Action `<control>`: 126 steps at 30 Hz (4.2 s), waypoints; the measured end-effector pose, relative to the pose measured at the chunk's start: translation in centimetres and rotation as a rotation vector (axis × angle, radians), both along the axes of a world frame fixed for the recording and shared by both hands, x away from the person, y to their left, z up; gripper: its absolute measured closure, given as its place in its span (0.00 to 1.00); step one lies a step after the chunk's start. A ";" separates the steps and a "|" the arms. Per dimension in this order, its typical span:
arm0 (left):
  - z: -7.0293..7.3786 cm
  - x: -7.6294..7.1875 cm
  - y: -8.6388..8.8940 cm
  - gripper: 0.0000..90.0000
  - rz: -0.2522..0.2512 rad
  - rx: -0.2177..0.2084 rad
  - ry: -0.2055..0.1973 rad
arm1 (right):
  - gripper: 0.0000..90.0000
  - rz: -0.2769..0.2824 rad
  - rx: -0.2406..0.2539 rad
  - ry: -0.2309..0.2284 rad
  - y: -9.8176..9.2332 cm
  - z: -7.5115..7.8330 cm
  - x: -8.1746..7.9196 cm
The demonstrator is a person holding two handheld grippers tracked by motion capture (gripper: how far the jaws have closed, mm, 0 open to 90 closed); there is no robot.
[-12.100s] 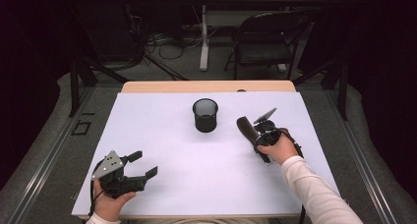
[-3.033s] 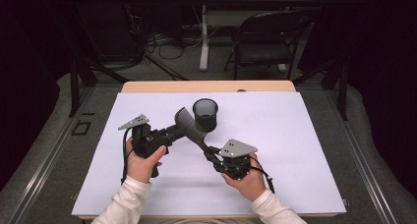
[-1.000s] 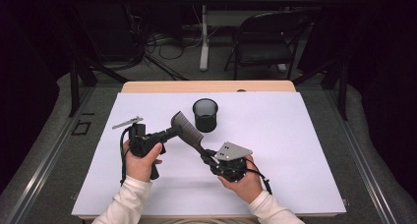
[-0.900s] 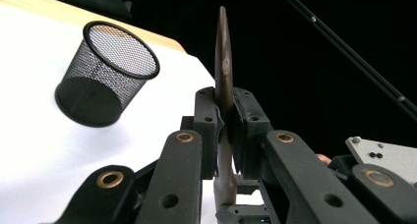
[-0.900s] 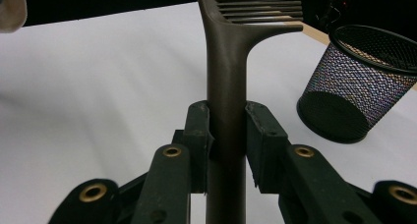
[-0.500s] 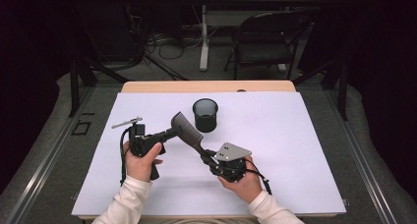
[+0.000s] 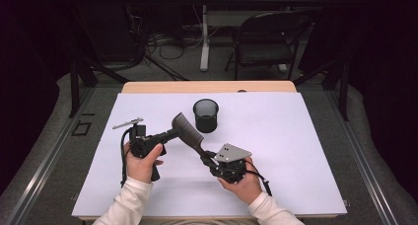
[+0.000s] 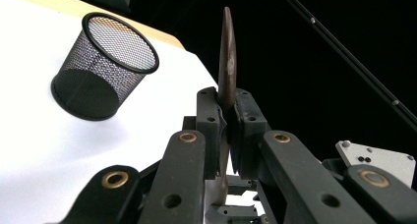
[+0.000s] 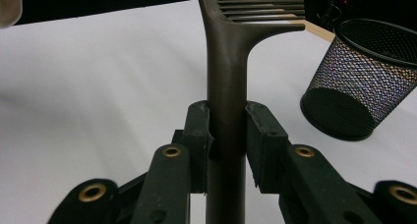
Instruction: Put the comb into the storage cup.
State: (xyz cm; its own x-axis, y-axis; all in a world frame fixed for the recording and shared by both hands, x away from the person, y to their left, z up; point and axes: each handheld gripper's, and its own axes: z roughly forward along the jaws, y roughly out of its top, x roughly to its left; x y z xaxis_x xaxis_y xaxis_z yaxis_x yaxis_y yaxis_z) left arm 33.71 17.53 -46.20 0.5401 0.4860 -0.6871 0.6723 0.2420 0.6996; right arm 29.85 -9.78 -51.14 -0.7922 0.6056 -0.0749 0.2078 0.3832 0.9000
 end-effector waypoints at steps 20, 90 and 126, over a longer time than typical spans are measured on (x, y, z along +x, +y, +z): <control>0.0 0.0 -0.3 0.94 0.013 -0.005 -0.002 | 0.80 -0.004 0.021 0.033 -0.1 -0.1 0.2; -0.4 0.5 3.3 0.94 0.198 -0.015 -0.104 | 0.28 -0.067 0.067 0.094 -2.4 0.3 1.8; -0.1 0.3 3.9 0.93 0.275 0.052 -0.255 | 0.19 -0.122 0.067 0.083 -3.0 -0.1 2.0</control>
